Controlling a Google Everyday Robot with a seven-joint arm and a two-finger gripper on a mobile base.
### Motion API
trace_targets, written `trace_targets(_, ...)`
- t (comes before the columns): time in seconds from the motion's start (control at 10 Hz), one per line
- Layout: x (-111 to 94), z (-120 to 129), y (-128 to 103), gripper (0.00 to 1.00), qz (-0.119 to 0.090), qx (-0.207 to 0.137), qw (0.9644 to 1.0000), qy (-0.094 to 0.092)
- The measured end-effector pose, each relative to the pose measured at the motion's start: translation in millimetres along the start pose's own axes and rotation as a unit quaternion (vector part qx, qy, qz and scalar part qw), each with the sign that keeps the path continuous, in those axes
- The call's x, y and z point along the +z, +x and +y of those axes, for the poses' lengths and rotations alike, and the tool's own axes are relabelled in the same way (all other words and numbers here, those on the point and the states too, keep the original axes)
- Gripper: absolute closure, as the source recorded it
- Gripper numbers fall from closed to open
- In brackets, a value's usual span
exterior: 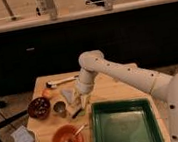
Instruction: Place eraser in plastic cup
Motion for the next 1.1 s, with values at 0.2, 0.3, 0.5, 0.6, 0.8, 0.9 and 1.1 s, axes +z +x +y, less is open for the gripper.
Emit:
trace_targets(0.2, 10.0, -5.5, 5.0, 1.0, 0.018, 0.0, 0.9998, -0.004)
trace_targets(0.3, 13.8, -6.2, 10.4, 1.0, 0.024, 0.003, 0.9997, -0.004)
trace_targets(0.5, 21.0, -11.9, 16.7, 1.0, 0.031, 0.007, 0.9995, -0.008)
trace_targets(0.6, 22.5, -13.3, 18.2, 1.0, 0.032, 0.008, 0.9994, -0.009)
trace_targets(0.8, 24.9, -15.4, 25.5, 0.98, 0.034, 0.016, 0.9993, -0.01)
trace_targets(0.9, 24.9, -13.8, 27.3, 0.96, 0.034, 0.019, 0.9992, -0.012)
trace_targets(1.1, 24.9, -13.8, 27.2, 0.87, 0.034, 0.018, 0.9992, -0.013)
